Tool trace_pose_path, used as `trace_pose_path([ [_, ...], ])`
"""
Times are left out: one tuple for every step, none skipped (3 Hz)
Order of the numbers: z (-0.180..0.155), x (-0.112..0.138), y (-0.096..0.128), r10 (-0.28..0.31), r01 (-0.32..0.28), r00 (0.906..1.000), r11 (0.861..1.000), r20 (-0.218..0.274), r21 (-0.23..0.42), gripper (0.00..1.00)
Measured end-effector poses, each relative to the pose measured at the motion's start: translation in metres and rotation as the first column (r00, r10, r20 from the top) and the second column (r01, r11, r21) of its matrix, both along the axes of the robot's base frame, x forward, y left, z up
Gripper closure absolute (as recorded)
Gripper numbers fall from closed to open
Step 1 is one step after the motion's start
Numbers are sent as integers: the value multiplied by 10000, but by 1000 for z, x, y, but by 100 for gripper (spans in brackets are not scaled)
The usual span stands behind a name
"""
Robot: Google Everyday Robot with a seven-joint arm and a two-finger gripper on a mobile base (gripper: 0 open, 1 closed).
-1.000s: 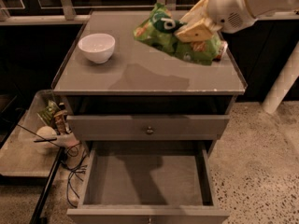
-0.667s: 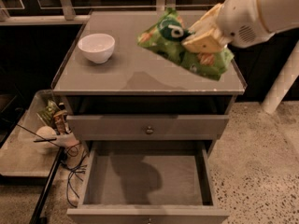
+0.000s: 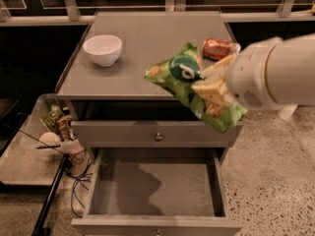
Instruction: Place green rice chip bag into middle drawer
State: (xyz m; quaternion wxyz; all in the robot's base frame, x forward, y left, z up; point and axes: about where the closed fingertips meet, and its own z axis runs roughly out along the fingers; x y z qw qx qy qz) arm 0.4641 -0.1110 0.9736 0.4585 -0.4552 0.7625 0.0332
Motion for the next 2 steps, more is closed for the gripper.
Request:
trace_pose_path([
  [-63, -13, 0, 148, -110, 9985, 9974, -522, 717, 100],
  [-131, -10, 3, 1264, -1121, 9861, 9852, -1077, 1296, 100],
])
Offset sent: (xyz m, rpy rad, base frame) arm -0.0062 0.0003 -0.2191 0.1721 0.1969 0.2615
